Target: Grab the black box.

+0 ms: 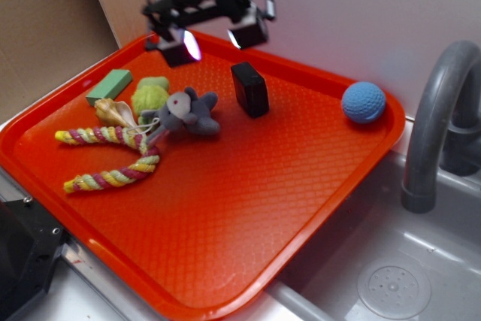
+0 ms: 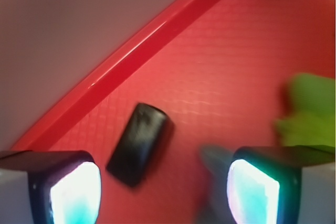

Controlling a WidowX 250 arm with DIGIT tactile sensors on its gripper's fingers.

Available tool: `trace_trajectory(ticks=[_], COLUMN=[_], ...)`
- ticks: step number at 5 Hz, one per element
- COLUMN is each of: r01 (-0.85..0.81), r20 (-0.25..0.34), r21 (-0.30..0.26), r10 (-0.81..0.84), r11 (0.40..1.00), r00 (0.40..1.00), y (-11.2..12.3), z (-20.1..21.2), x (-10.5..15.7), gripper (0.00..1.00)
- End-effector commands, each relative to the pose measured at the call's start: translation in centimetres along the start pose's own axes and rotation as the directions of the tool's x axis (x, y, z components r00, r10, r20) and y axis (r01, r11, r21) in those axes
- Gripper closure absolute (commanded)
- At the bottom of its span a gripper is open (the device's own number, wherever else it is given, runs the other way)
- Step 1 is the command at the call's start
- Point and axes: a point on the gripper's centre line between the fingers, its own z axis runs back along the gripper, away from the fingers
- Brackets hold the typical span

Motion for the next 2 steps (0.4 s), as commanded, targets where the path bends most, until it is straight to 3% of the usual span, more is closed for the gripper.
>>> trace_trajectory(ticks=[1,2], r01=[-0.075,-0.091], r20=[-0.056,-0.118], r21=[0.021,0.098], r10=[0.076,0.102], r11=[0.997,0.991], r00=[0.996,0.988], y=[-2.5,-2.3], z=[-2.9,-3.9], x=[1.6,0.1], gripper=[0.00,1.00])
